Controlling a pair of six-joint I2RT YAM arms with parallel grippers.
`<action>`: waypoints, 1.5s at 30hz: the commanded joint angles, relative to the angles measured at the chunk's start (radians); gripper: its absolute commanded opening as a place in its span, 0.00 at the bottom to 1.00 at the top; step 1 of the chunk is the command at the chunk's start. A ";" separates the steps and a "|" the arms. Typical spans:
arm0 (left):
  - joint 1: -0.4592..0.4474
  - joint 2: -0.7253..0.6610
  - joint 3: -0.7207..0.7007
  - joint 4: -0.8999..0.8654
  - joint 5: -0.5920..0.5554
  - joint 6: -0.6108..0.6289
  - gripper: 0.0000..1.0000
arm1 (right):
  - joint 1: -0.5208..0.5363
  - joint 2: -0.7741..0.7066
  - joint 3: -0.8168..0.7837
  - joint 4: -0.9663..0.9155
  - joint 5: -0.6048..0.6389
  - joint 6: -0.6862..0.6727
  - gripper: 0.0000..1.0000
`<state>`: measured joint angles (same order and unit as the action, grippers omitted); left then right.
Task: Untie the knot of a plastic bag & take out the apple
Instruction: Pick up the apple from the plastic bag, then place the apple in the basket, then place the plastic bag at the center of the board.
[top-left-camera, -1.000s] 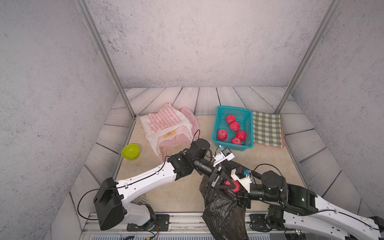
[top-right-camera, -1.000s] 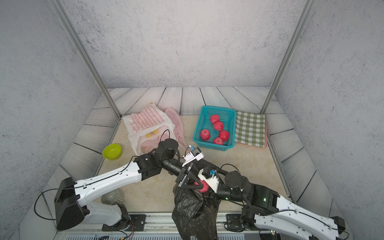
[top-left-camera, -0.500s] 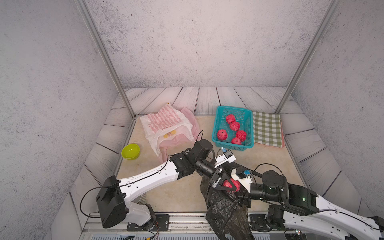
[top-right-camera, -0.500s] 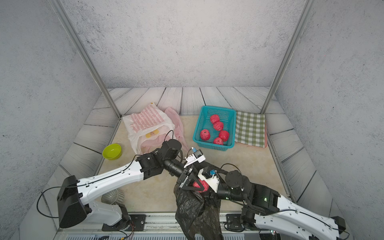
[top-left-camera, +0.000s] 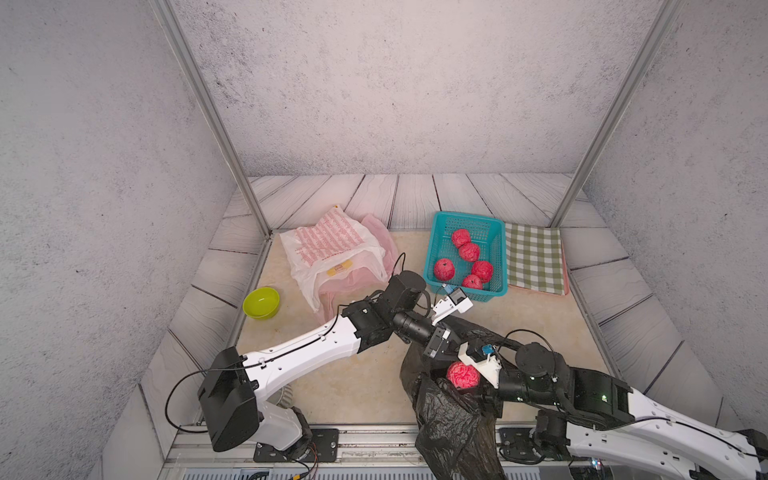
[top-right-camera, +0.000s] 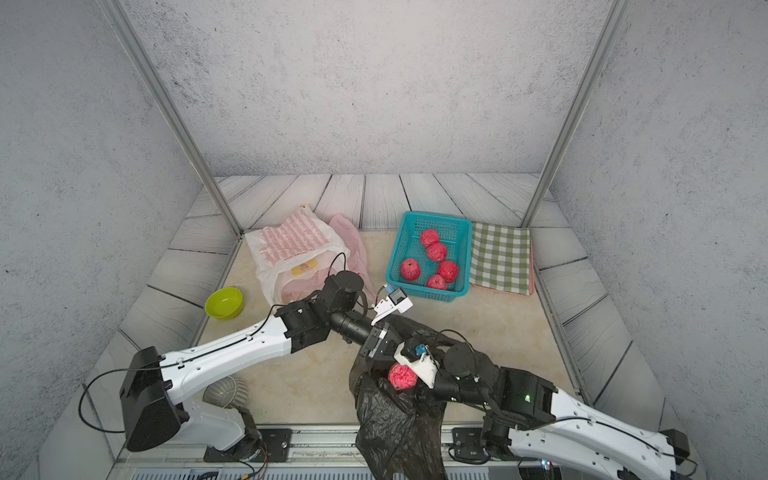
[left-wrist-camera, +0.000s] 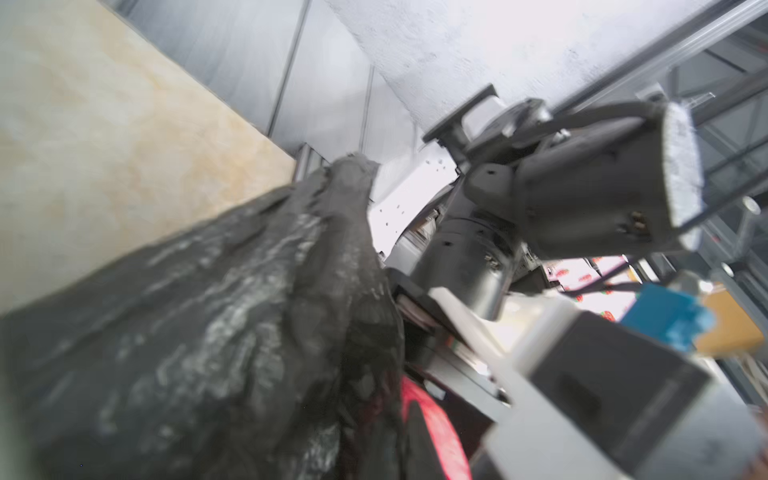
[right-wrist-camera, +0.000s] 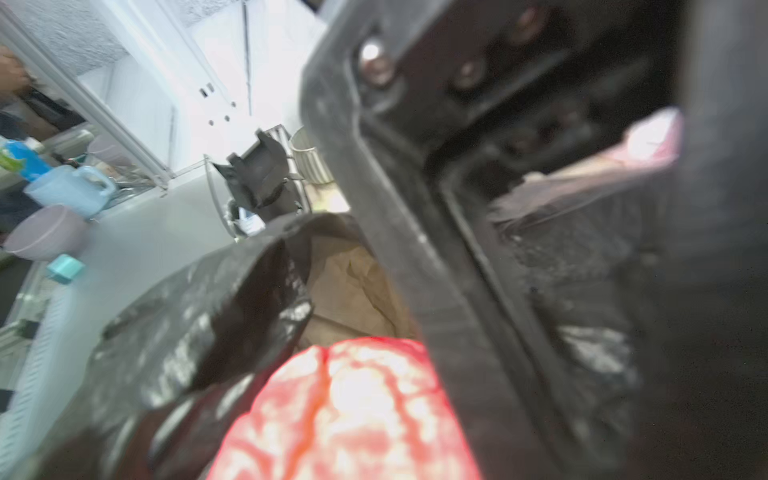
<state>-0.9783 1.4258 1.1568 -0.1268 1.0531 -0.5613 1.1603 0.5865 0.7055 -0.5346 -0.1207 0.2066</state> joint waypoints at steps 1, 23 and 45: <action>-0.021 -0.008 0.015 -0.176 0.056 0.012 0.00 | -0.018 -0.015 0.039 0.096 0.170 -0.020 0.70; 0.241 -0.093 -0.026 -0.329 -0.164 0.093 0.55 | -0.019 0.003 0.177 0.074 -0.078 0.128 0.59; 0.636 -0.225 0.085 -0.685 -0.703 0.263 0.44 | -0.826 1.239 0.961 0.104 0.172 0.227 0.57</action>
<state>-0.3737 1.1728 1.1755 -0.7998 0.4007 -0.3206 0.3611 1.7798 1.5749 -0.4477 0.1230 0.4229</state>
